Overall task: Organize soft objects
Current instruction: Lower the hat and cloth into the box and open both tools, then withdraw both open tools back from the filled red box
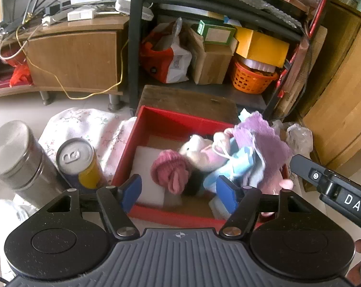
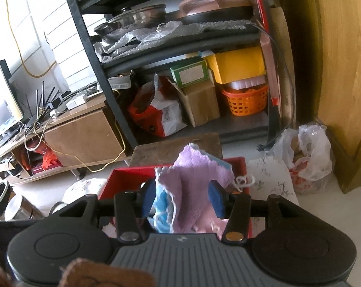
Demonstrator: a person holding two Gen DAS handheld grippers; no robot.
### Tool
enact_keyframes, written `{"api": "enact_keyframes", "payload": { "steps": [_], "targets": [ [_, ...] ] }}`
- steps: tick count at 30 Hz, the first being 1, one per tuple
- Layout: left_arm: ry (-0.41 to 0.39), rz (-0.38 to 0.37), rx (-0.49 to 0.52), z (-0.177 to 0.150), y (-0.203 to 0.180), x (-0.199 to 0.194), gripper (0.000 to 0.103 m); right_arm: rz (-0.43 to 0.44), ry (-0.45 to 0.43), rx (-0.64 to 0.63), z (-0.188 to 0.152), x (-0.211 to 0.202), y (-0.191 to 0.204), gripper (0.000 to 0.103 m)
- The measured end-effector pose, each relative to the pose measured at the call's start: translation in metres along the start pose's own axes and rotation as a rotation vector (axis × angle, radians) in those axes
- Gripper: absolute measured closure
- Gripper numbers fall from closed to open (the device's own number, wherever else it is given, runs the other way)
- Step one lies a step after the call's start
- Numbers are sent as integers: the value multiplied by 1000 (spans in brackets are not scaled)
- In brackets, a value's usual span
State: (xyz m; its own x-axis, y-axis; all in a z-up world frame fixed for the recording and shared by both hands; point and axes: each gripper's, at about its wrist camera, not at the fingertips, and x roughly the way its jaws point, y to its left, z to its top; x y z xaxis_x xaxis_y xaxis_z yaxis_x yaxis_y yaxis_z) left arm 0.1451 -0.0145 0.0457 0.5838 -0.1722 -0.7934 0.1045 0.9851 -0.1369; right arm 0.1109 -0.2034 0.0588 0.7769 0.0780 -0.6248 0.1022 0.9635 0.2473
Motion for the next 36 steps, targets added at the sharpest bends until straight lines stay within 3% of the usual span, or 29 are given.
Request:
{"api": "enact_keyframes", "payload": {
  "steps": [36],
  "targets": [
    [-109, 45, 96, -79, 0, -75, 30, 35, -74, -49, -70, -98, 15, 78]
  ]
}}
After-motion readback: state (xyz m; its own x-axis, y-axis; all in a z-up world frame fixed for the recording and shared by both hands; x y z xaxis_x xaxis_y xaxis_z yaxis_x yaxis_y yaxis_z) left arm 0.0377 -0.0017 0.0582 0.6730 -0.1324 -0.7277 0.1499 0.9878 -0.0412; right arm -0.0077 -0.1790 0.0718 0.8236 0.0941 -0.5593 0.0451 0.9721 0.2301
